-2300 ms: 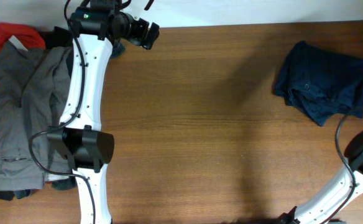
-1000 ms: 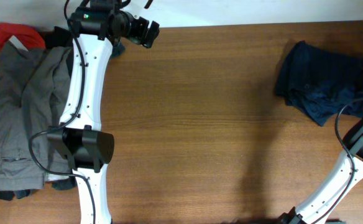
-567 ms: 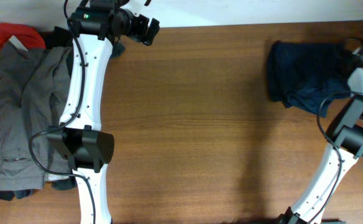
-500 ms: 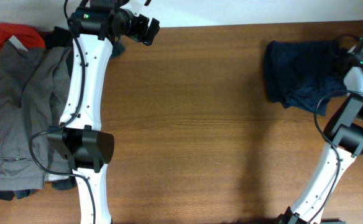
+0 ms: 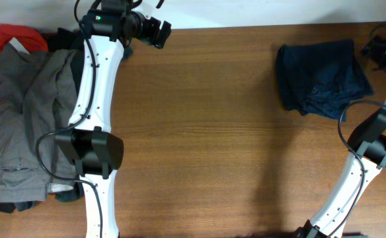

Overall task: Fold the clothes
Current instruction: 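Press and tidy the folded shorts at the right edge with the right gripper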

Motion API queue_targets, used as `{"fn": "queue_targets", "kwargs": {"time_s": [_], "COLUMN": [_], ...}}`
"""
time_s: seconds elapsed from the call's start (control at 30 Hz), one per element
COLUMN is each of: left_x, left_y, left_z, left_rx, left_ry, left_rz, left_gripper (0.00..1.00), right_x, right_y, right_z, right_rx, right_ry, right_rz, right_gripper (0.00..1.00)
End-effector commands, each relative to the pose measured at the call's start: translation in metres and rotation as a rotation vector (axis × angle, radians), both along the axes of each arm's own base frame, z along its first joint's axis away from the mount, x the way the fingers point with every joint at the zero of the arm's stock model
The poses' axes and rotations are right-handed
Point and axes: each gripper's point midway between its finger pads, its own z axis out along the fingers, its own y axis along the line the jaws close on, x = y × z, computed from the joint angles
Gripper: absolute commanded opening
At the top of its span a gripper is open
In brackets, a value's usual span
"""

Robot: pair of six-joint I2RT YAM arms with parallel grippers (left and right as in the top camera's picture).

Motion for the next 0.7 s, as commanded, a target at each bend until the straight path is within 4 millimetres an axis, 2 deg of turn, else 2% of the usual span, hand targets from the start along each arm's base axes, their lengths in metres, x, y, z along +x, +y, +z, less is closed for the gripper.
{"fn": "queue_targets", "kwargs": {"time_s": [0.0,0.03,0.1,0.2,0.23,0.3,0.37,0.4,0.5,0.67], "left_x": [0.001,0.001,0.002,0.002,0.003,0.004,0.005,0.007,0.008,0.008], "left_y": [-0.001,-0.001,-0.001,-0.001,-0.001,-0.002,-0.002,-0.002,-0.002,-0.002], "left_z": [-0.002,-0.002,-0.004,-0.007,-0.010,-0.015,-0.023,-0.034,-0.052,-0.058], "left_rx": [-0.012,-0.012,-0.012,-0.011,-0.010,-0.008,-0.006,-0.003,0.003,0.006], "left_ry": [0.004,0.005,0.008,0.014,0.018,0.026,0.041,0.059,0.092,0.109], "left_rz": [0.002,0.002,0.002,0.002,0.002,0.002,0.002,0.003,0.003,0.003], "left_gripper": [0.99,0.99,0.99,0.99,0.99,0.99,0.99,0.99,0.99,0.99], "right_x": [0.014,0.012,0.005,-0.005,-0.009,-0.012,-0.013,-0.018,-0.029,-0.040], "right_y": [0.054,0.069,0.095,0.122,0.133,0.146,0.157,0.162,0.159,0.155], "right_z": [0.062,0.068,0.070,0.052,0.039,0.022,0.005,-0.011,-0.035,-0.060], "right_rx": [0.030,0.046,0.081,0.113,0.111,0.096,0.075,0.042,-0.020,-0.020], "right_ry": [-0.102,-0.093,-0.050,0.055,0.115,0.179,0.240,0.306,0.428,0.499], "right_rz": [0.232,0.282,0.326,0.353,0.372,0.414,0.449,0.462,0.439,0.428], "right_gripper": [0.99,0.99,0.89,0.68,0.57,0.46,0.41,0.39,0.37,0.36]}}
